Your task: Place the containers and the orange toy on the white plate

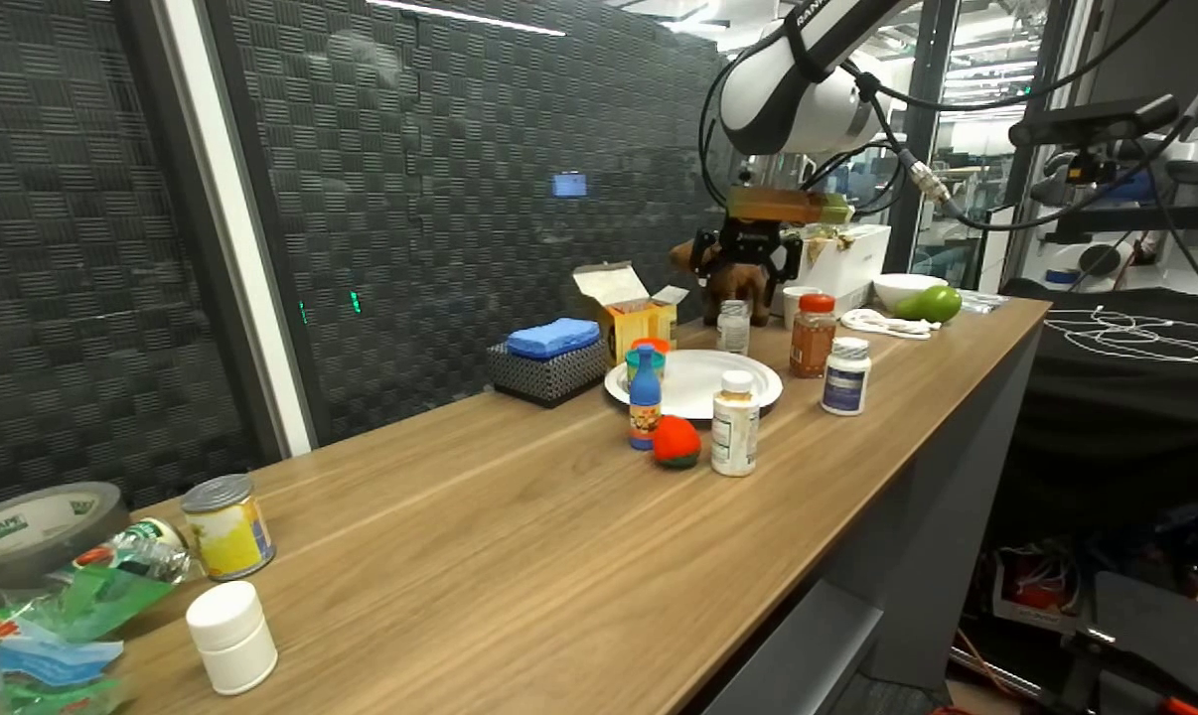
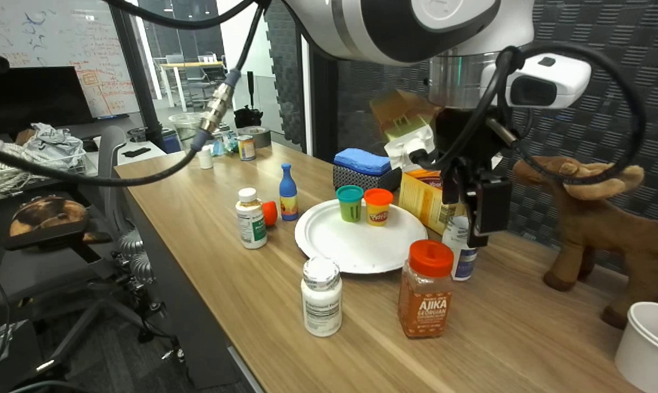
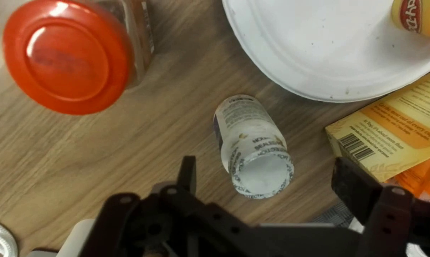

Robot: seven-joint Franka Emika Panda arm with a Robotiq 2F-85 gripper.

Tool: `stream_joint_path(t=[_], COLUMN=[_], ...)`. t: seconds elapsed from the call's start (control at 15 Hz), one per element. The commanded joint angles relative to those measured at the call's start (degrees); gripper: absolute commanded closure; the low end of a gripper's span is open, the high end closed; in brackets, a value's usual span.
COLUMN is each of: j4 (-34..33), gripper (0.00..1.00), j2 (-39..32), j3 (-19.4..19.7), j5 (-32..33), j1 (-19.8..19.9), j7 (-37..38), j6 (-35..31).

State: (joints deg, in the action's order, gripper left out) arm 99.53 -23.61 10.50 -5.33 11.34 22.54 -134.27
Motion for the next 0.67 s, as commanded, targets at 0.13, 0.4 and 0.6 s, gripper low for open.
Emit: stream_joint_path(t=[0.13, 0.4, 0.6], j4=[-0.87, -0.54, 0.53], gripper=[0.37, 0.70, 0.76], j2=[-1.19, -0.83, 0.78], j3=[0.23, 0.79, 1.36], j5=[-1.28, -0.03, 1.57], j1=[-0.01, -0.46, -1.28], j7=[-1.34, -0.92, -0.29], j6=[-0.29, -0.24, -0.02])
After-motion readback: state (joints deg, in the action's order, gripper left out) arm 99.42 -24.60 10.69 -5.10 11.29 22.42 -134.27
